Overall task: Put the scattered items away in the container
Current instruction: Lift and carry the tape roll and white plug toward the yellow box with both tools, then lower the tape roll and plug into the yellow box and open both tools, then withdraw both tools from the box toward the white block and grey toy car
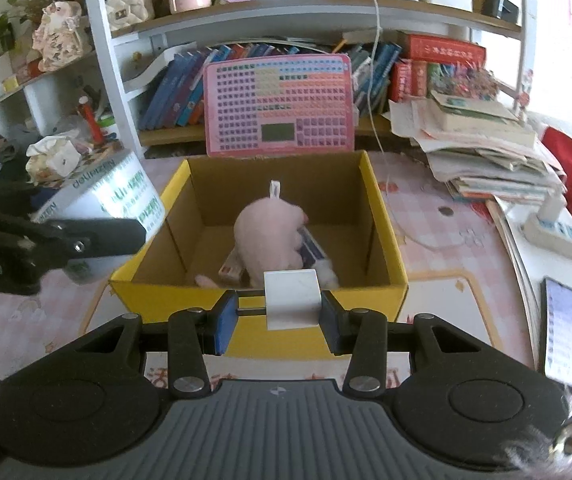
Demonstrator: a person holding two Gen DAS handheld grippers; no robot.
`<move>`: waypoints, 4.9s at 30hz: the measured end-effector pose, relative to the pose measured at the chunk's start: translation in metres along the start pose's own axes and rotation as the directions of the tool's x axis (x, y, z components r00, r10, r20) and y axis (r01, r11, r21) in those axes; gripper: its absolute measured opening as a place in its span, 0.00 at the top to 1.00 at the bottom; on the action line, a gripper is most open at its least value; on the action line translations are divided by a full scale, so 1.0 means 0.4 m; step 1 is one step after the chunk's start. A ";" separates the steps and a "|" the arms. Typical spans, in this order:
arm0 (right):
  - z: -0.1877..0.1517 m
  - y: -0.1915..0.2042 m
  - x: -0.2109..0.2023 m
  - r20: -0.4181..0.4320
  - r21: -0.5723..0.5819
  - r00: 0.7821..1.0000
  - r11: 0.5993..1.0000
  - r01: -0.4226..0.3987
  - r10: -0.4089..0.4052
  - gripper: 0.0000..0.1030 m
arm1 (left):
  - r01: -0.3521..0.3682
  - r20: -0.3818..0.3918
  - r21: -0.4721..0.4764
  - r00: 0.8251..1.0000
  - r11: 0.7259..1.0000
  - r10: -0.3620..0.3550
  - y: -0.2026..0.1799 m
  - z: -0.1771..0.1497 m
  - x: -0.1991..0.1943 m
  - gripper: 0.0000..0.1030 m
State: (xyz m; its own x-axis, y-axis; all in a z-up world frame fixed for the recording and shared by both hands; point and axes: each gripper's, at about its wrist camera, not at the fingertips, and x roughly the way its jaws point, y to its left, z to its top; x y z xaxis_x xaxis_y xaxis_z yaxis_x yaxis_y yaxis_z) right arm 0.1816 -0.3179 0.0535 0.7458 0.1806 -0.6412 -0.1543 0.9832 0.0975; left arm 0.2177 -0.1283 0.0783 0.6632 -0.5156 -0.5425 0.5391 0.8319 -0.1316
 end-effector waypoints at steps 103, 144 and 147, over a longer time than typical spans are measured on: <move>-0.192 0.216 -0.096 0.171 -0.028 0.971 0.984 0.176 -0.169 0.17 | -0.250 0.006 -0.068 0.968 0.966 0.251 0.051 -0.240 -0.265 0.08; -0.212 0.616 -0.014 0.014 -0.230 1.000 0.973 0.002 0.001 0.16 | -0.319 -0.060 -0.173 0.948 0.932 0.313 0.280 -0.375 -0.478 0.08; -0.210 0.623 -0.010 0.006 -0.242 1.000 0.970 -0.002 0.004 0.17 | -0.312 -0.057 -0.182 0.950 0.932 0.307 0.285 -0.375 -0.477 0.08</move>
State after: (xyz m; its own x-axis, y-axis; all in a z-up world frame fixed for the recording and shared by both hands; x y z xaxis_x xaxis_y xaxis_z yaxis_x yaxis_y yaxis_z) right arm 0.0859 -0.0758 0.0163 0.7489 0.1844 -0.6365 -0.3085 0.9471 -0.0885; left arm 0.0747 0.0957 0.0425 0.7660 -0.2229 -0.6030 0.2011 0.9740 -0.1046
